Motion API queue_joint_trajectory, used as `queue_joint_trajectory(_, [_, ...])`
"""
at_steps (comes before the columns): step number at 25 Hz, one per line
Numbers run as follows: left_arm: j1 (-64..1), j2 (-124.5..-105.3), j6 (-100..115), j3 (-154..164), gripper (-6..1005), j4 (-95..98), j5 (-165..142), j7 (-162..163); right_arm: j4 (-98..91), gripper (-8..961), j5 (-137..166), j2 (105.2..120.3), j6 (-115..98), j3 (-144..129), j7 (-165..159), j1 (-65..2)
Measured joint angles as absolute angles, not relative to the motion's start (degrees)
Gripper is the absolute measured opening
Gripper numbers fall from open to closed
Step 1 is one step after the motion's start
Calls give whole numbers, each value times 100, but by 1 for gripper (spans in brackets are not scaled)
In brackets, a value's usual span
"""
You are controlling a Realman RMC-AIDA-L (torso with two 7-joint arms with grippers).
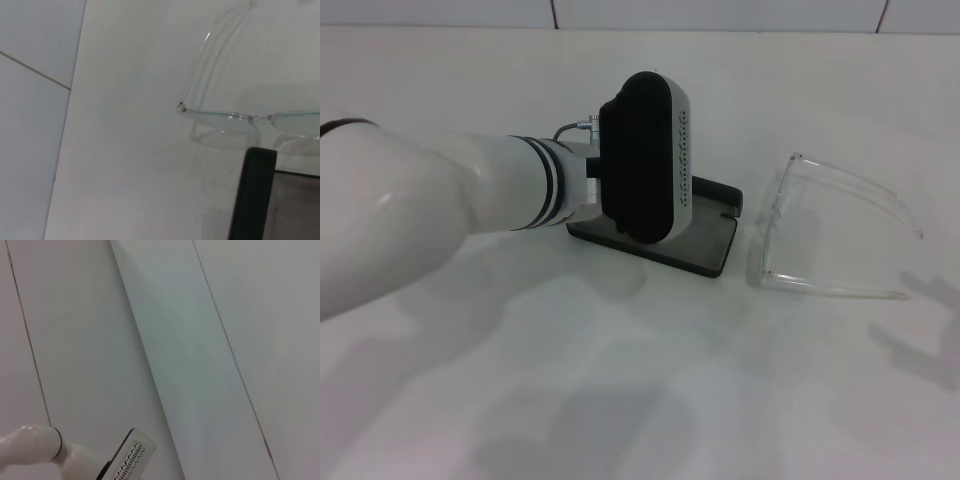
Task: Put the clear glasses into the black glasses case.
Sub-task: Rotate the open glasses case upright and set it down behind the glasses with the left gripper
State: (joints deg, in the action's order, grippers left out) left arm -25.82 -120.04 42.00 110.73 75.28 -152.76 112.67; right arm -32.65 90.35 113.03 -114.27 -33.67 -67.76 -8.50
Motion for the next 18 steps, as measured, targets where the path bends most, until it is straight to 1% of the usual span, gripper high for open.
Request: queue_joint_trajectory(18, [-2579, -12017, 4579, 11129, 438, 7619, -15773, 12038, -3261, 871, 9045, 11345, -11426, -3404, -6784, -875])
